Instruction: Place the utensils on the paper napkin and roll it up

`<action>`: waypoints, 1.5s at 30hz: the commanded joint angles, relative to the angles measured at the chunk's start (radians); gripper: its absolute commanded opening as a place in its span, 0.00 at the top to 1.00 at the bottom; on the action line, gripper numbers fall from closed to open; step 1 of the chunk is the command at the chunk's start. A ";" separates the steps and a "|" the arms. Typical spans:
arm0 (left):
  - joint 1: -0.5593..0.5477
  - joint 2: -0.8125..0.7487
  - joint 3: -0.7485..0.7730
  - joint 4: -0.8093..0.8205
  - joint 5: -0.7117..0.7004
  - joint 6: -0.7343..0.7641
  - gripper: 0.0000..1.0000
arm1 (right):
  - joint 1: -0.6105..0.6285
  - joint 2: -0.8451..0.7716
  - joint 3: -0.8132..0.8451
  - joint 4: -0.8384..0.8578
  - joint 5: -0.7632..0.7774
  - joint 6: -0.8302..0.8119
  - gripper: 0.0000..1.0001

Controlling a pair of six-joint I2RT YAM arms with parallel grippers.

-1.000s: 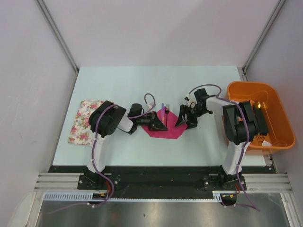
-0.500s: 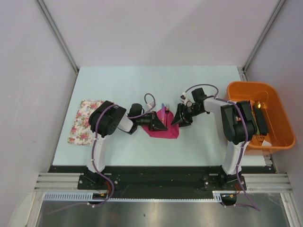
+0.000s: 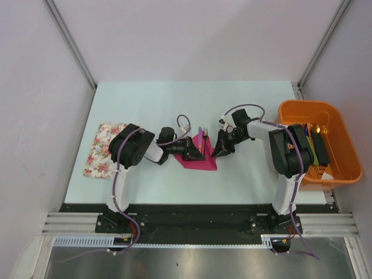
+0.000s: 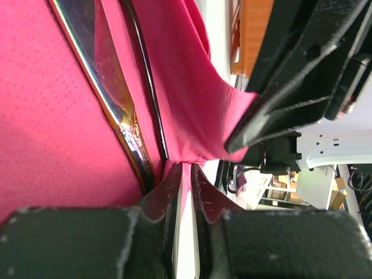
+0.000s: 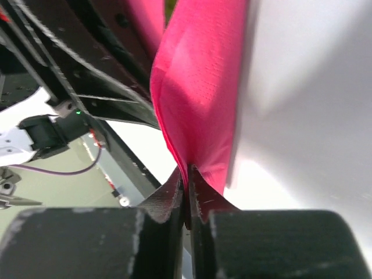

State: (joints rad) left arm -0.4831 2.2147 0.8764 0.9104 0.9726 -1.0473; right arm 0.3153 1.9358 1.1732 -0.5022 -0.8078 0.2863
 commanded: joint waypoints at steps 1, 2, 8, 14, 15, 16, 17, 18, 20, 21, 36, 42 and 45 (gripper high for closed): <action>0.018 -0.010 0.006 0.008 -0.008 0.023 0.86 | 0.018 0.023 0.048 0.053 -0.065 0.071 0.96; 0.020 -0.010 0.006 0.008 -0.009 0.023 0.86 | 0.018 0.029 0.051 0.063 -0.073 0.088 0.97; 0.020 -0.013 0.009 0.010 -0.008 0.020 0.86 | 0.025 0.063 0.065 0.134 -0.142 0.194 1.00; 0.020 -0.024 0.012 0.022 -0.002 0.010 0.86 | 0.038 0.097 0.072 0.143 -0.130 0.206 1.00; 0.020 -0.032 0.012 0.022 0.001 0.010 0.85 | 0.036 0.098 0.074 0.148 -0.126 0.206 1.00; 0.020 -0.049 0.012 0.022 0.006 0.012 0.84 | 0.038 0.100 0.075 0.148 -0.122 0.206 1.00; 0.021 -0.058 0.010 0.016 0.011 0.015 0.83 | 0.038 0.101 0.075 0.148 -0.119 0.206 1.00; 0.021 -0.070 0.009 -0.005 0.023 0.032 0.81 | 0.038 0.101 0.078 0.149 -0.119 0.205 1.00; 0.023 -0.107 0.007 -0.036 0.037 0.073 0.78 | 0.039 0.101 0.079 0.149 -0.111 0.205 1.00; 0.024 -0.121 0.001 -0.066 0.044 0.085 0.77 | 0.039 0.101 0.080 0.151 -0.110 0.203 1.00; 0.090 -0.276 -0.010 -0.582 0.064 0.475 0.70 | 0.062 0.098 0.097 0.166 -0.070 0.209 1.00; 0.086 -0.244 0.025 -0.697 0.023 0.559 0.76 | 0.071 0.097 0.109 0.166 -0.062 0.212 1.00; 0.086 -0.221 0.047 -0.719 0.003 0.575 0.79 | 0.077 0.100 0.112 0.166 -0.059 0.214 1.00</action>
State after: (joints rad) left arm -0.3954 1.9839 0.8719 0.2565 0.9943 -0.5556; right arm 0.3817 2.0354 1.2434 -0.3573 -0.8753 0.4881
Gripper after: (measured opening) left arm 0.218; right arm 0.012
